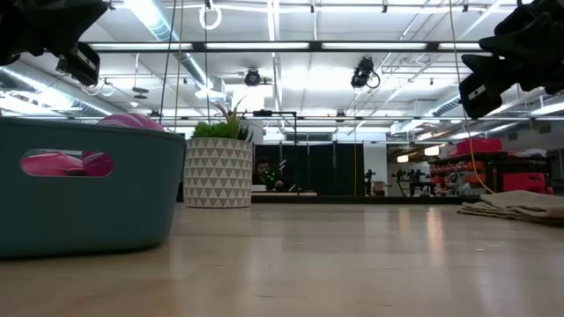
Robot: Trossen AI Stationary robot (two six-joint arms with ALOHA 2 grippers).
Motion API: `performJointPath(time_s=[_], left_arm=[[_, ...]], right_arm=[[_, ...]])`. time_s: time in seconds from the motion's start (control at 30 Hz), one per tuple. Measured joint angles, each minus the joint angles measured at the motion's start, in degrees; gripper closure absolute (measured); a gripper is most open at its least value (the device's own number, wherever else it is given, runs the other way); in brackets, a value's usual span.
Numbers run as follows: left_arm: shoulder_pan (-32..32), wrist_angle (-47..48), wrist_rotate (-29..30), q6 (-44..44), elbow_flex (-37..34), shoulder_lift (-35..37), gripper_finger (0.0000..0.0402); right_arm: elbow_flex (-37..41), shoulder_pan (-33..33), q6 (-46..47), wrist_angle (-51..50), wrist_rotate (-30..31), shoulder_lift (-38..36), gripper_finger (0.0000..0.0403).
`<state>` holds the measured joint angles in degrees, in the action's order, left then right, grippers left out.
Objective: Pick and placing Produce into tupperware
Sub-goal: Return to Home Position
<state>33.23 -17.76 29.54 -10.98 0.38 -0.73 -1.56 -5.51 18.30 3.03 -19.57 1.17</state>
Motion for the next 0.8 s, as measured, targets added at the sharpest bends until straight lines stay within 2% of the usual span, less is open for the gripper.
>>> performJointPath(time_s=[0.2, 0.57, 0.8], left_arm=[[0.0, 0.0, 0.0, 0.0, 0.0, 0.0, 0.0361], [0.0, 0.0, 0.0, 0.0, 0.0, 0.0, 0.0374], [0.0, 0.0, 0.0, 0.0, 0.0, 0.0, 0.0363]], right_arm=[[0.0, 0.0, 0.0, 0.0, 0.0, 0.0, 0.0281], [0.0, 0.0, 0.0, 0.0, 0.0, 0.0, 0.0281], [0.0, 0.0, 0.0, 0.0, 0.0, 0.0, 0.0281]])
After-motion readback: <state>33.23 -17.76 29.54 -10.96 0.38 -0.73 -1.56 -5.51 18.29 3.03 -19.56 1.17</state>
